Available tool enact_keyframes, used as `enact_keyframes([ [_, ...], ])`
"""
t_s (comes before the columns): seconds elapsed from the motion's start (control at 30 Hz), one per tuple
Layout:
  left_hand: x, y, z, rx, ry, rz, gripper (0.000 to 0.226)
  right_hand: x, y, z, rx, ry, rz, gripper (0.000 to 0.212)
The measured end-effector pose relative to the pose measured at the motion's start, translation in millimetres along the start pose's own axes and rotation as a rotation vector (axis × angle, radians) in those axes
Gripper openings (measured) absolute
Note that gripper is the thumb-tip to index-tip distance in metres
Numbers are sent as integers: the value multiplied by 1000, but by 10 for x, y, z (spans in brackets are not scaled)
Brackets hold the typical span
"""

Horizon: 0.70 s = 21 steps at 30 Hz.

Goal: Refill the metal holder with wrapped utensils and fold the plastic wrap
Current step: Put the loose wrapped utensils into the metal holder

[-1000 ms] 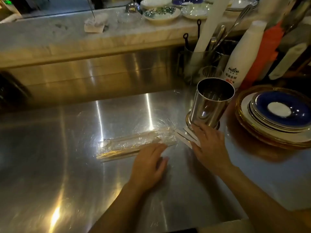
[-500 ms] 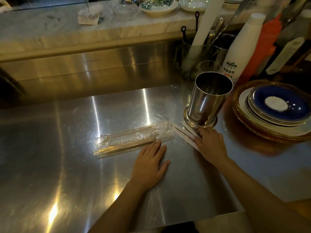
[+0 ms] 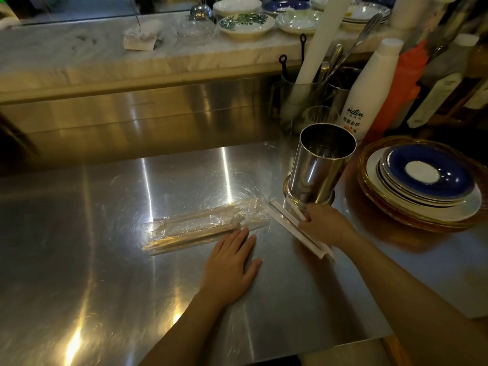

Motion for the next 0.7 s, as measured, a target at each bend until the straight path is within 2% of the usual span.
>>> enact_keyframes([
  [0.2,3,-10,13,9,6,-11,59,91,634,397,-176,110,-89,16],
  [0.3,5,-16,12,11,13,-12,59,201,1065,580,-243,193,-199,20],
  [0.47,11,1,12,-30,26,-2,54,469,1854,669,-421,333,-681,7],
  [0.57,20,14,7,-32,32,-10,53,474,2074,587,-461,346,-866,5],
  [0.63,23,13,4,-32,33,-14,53,394,2093,547,-393,325,-894,4],
  [0.7,22,35,-8,-30,30,-24,51,227,2016,506,-258,280,-809,6],
])
Point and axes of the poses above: each hand's wrist, its own x-axis away from the middle knuckle, its own y-axis out of the back of the hand, z = x × y, the point moved 8 cm from there along -x, towards the middle knuckle, and after that the axes turned 7 degrees about y, right-handed, at the moved point
